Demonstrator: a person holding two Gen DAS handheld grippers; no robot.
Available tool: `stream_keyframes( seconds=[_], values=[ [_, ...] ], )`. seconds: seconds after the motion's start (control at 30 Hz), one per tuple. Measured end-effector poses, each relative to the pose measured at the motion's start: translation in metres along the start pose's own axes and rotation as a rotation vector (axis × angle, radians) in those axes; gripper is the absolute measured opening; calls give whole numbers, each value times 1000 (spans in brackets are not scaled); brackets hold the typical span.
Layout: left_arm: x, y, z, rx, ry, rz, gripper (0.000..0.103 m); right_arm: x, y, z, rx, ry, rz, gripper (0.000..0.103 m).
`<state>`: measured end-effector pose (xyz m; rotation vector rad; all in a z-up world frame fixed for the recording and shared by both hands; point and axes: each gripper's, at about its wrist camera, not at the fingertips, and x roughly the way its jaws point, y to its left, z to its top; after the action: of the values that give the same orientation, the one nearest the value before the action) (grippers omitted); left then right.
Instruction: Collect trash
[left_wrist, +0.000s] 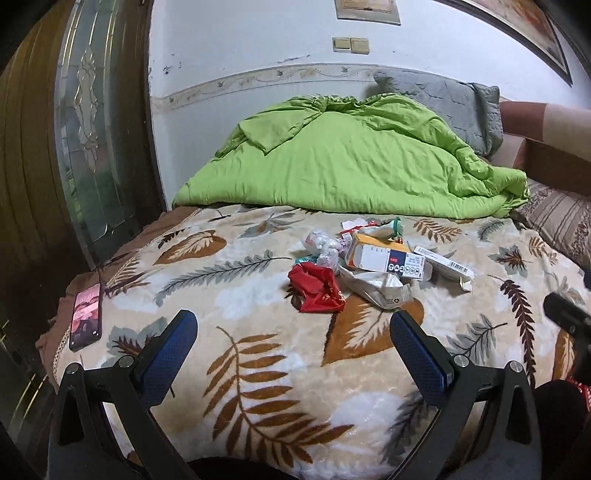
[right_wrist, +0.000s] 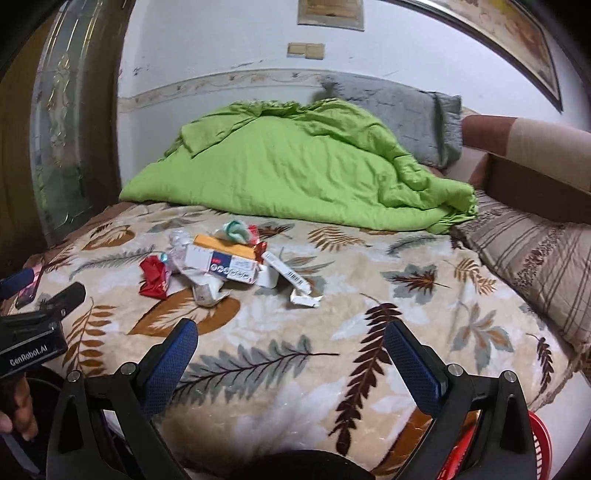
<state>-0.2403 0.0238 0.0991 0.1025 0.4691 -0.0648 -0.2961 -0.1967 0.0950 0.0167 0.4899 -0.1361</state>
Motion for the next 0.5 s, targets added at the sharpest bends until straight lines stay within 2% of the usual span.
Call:
stream_keyframes(
  seconds=[0.23,0.5],
  values=[
    [3,-8,-1,40,-1,-1,103,8,-5,0,13,38,-57,102],
    [6,-3,-2,23,22,0,103,15,-4,-1,16,73,-67,102]
  ],
)
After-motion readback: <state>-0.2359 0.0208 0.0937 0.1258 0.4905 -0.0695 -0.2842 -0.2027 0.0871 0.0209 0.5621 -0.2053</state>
